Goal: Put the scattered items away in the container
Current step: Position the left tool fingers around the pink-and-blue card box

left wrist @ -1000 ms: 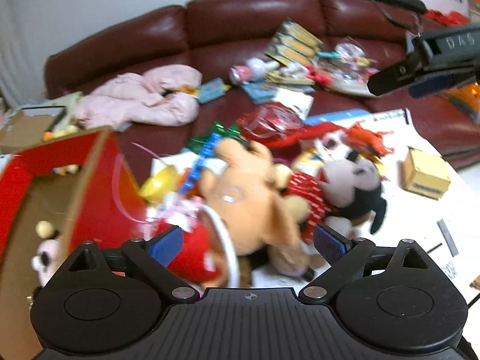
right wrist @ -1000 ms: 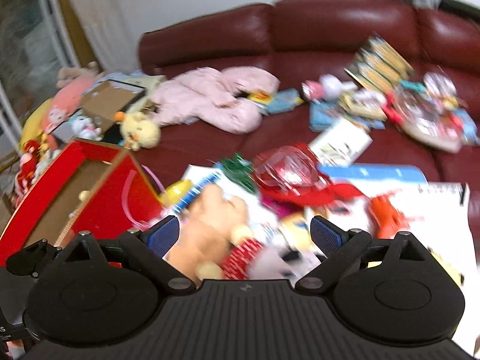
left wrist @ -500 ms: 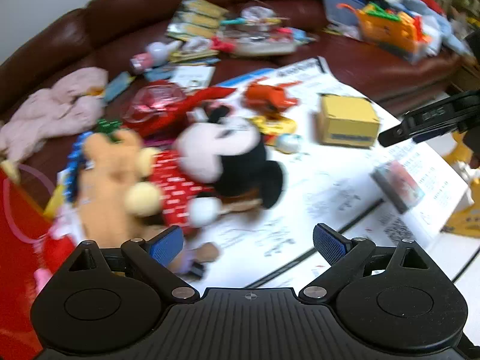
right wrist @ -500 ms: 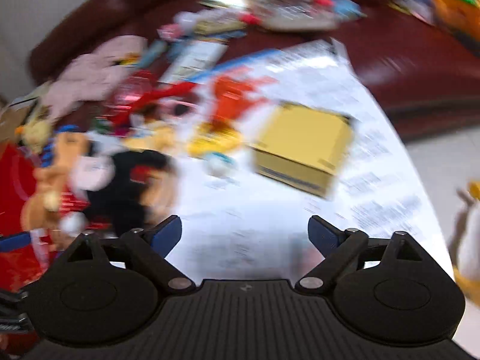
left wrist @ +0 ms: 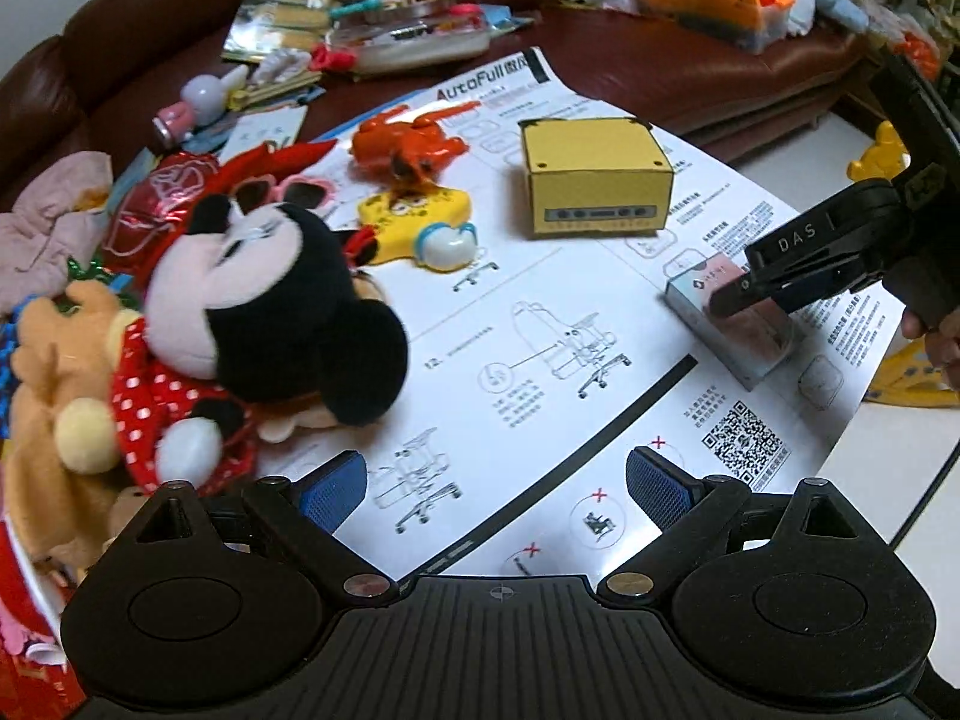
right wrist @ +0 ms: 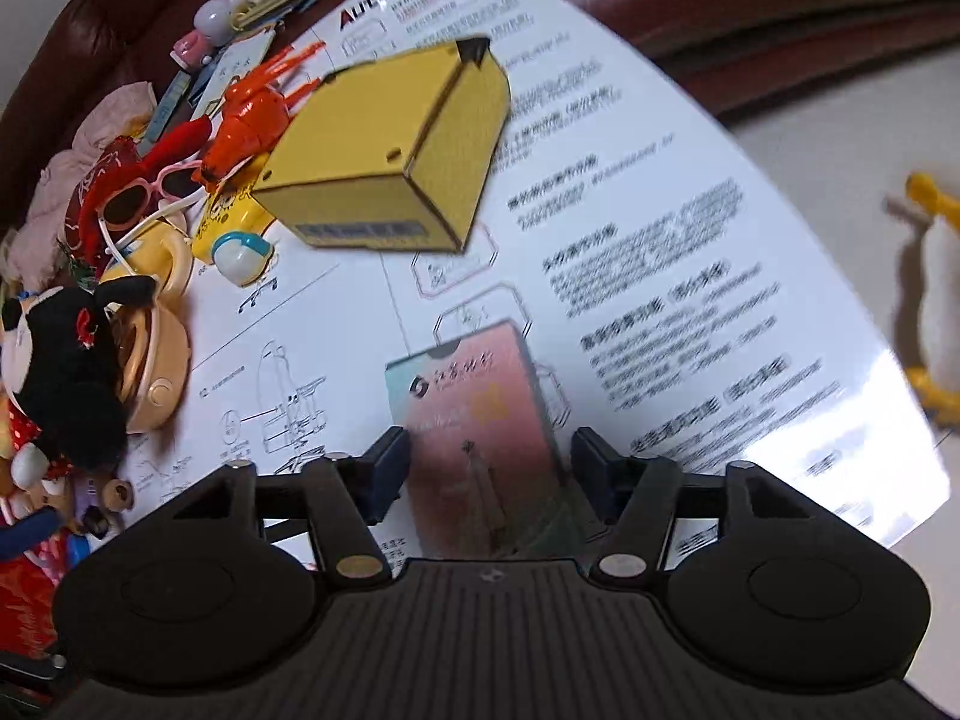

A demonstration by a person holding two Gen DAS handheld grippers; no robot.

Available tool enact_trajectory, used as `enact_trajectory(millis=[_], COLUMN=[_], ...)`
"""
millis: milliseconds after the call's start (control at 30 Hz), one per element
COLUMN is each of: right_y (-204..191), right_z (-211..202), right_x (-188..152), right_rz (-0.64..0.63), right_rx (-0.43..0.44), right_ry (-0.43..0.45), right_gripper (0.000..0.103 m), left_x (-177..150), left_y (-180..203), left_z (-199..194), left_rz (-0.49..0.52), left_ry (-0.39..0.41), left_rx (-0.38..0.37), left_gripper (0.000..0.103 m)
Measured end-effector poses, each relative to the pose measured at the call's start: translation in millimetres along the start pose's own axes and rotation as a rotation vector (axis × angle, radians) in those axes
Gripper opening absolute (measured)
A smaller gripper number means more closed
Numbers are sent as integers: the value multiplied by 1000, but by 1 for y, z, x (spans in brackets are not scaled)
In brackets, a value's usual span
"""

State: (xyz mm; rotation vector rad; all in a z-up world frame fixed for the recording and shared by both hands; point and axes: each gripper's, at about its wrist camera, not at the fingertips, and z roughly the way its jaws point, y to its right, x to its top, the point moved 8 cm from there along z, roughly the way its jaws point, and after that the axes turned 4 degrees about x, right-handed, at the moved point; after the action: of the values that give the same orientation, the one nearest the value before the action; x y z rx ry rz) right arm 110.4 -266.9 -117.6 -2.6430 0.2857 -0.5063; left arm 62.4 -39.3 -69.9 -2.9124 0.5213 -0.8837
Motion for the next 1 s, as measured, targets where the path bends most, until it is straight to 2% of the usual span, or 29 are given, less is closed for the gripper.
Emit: enact_trajectory(millis=[67, 200, 267, 467, 667, 900, 1000], right_y=[-3, -25, -37, -19, -9, -10, -11], right_z=[1, 8, 8, 2, 9, 9, 9], right_x=[-1, -13, -16, 7, 8, 6, 6], right_rz=[3, -3, -31, 11, 49, 50, 54], right_rx=[15, 127, 165, 129, 130, 143, 156], right_ry=[-7, -71, -74, -13, -28, -38, -43], right_gripper=[65, 64, 64, 64, 64, 64, 64], left_x=[2, 7, 9, 22, 36, 40, 41], left_y=[6, 23, 31, 58, 96, 103, 105], left_z=[5, 18, 23, 38, 56, 77, 84], left_rz=[8, 53, 75, 170, 271, 263, 266], left_ry=[-5, -15, -17, -7, -2, -33, -41], left_rx=[-8, -25, -30, -60, -119, -123, -113], left_gripper=[99, 99, 99, 99, 99, 99, 94])
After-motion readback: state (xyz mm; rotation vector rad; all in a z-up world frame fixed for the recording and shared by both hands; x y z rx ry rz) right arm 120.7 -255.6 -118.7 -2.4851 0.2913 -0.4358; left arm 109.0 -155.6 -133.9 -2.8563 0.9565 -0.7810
